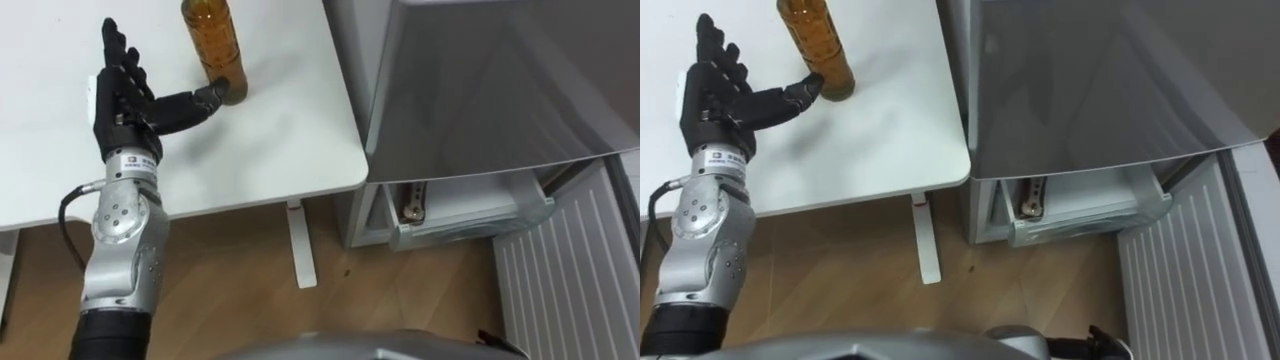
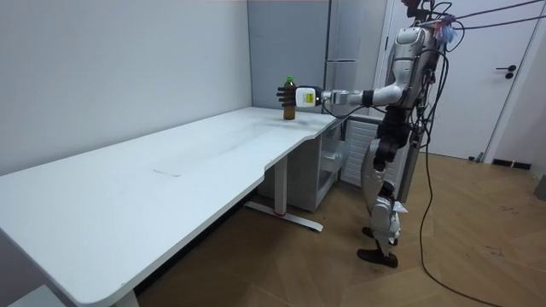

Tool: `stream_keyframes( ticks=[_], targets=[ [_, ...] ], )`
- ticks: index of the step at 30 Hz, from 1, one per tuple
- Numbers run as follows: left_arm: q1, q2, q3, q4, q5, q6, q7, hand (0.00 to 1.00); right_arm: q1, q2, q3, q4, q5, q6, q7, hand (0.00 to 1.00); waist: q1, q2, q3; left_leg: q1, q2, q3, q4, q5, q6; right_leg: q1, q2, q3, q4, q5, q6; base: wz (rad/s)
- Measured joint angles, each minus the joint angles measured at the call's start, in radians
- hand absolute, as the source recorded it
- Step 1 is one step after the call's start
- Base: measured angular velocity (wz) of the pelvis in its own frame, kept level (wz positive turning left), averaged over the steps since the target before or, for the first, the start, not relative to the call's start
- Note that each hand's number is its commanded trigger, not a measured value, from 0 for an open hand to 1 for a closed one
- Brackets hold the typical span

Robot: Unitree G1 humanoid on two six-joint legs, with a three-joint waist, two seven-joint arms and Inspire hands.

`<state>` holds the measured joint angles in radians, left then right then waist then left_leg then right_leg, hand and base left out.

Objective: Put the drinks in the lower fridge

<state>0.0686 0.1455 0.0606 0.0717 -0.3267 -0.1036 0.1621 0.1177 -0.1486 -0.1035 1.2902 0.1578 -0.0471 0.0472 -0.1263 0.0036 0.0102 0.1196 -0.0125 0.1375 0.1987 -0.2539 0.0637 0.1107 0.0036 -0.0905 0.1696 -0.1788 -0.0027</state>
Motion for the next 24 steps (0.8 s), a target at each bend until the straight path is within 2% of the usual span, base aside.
stream_keyframes(
  ticks=[3,8,10,15,19,24],
  targets=[
    [-0.028,0.002,0.006,0.013,-0.037,0.017,-0.001,0.0,0.0,0.0,-0.001,-0.002,-0.012,0.006,-0.001,0.0,-0.002,-0.005,-0.0022,0.0,0.0,0.002,0.001,0.0,0.0,-0.004,0.0,0.007,0.001,0.0,0.0,-0.03],
    [-0.167,0.028,0.017,0.153,-0.077,0.032,-0.001,0.0,0.002,-0.001,-0.008,-0.003,-0.05,0.015,-0.009,0.0,-0.007,-0.009,0.0003,0.001,0.0,0.013,0.003,0.001,0.001,-0.004,0.0,0.021,0.0,0.0,0.0,-0.07],
    [-0.189,0.035,0.017,0.188,-0.083,0.033,0.0,0.0,0.003,-0.001,-0.008,-0.005,-0.063,0.016,-0.014,0.0,-0.007,-0.005,0.0019,0.008,0.001,0.024,-0.001,0.001,0.001,-0.004,0.002,0.034,0.001,0.0,0.0,-0.18],
    [-0.206,0.045,0.017,0.244,-0.106,0.034,0.001,0.0,0.021,-0.002,-0.017,-0.01,-0.094,0.019,-0.015,0.0,-0.023,0.004,0.0011,0.015,0.001,0.027,-0.008,0.001,0.001,-0.005,0.002,0.039,0.005,0.0,0.0,-0.05],
    [-0.221,0.077,0.017,0.29,-0.133,0.042,0.002,0.0,0.028,-0.004,-0.02,-0.007,-0.096,0.028,-0.026,0.0,-0.034,0.018,0.0052,0.015,0.001,0.027,-0.012,0.001,0.001,-0.007,0.005,0.048,0.012,0.0,0.0,-0.04],
    [-0.251,0.1,0.027,0.316,-0.185,0.055,0.004,0.0,0.029,-0.007,-0.039,0.004,-0.098,0.03,-0.03,0.0,-0.036,0.029,0.0016,0.021,0.001,0.032,-0.012,0.001,0.001,-0.006,0.006,0.057,0.015,0.0,0.0,-0.07]
  ],
)
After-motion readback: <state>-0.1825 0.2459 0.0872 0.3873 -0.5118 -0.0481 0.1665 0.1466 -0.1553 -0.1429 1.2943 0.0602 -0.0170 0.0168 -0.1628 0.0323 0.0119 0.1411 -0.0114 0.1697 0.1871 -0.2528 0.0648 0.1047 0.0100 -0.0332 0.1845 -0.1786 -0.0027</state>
